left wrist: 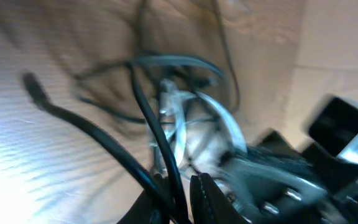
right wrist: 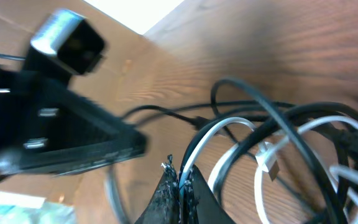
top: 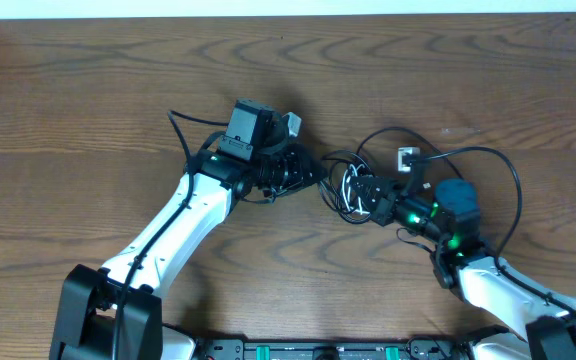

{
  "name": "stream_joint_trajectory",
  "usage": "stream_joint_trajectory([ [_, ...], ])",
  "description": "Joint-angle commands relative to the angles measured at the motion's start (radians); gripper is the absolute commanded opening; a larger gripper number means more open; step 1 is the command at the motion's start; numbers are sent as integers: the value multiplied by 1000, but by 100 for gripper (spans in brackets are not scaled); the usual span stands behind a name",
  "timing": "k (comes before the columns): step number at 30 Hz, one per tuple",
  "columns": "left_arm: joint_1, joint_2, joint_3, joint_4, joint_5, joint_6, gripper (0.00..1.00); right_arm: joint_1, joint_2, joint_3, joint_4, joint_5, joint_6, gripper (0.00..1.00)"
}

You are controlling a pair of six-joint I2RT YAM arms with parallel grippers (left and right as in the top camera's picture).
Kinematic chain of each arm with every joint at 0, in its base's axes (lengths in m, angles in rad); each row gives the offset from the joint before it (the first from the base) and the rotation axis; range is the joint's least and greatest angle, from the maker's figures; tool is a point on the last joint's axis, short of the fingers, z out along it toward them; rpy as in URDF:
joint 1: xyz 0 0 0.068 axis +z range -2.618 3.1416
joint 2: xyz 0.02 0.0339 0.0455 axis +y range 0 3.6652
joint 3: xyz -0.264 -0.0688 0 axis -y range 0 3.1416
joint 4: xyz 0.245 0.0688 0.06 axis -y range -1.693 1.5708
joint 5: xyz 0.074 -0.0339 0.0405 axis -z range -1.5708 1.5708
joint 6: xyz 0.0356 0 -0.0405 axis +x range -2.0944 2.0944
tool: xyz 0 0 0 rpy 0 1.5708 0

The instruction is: Untangle cables

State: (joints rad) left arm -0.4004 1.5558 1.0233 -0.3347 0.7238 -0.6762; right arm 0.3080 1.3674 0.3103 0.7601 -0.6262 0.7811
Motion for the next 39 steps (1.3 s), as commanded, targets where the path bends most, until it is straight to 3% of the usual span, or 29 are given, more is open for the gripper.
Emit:
stream_joint_trajectory([
  [1, 2, -18, 0, -4, -122, 5, 17, -34, -54, 2, 23, -143, 46, 1],
  [2, 2, -18, 0, -5, -138, 5, 17, -36, -64, 2, 36, -146, 63, 1],
  [11, -23, -13, -1, -4, -160, 1, 72, -36, -107, 4, 137, -143, 151, 1],
  [13, -40, -13, 0, -3, -163, 1, 78, -36, -107, 4, 152, -143, 161, 1],
  [19, -92, 5, 0, -4, -313, -31, 79, -36, -107, 4, 184, -132, 165, 1],
  [28, -107, 40, 0, 0, -325, -56, 79, -36, -106, 5, 171, -48, 124, 1],
  [34, -107, 40, 0, -4, -336, -32, 87, -36, -106, 5, -19, 196, 73, 1],
  [39, -107, 40, 0, -40, -352, -32, 95, -36, -106, 5, -156, 284, 24, 3],
])
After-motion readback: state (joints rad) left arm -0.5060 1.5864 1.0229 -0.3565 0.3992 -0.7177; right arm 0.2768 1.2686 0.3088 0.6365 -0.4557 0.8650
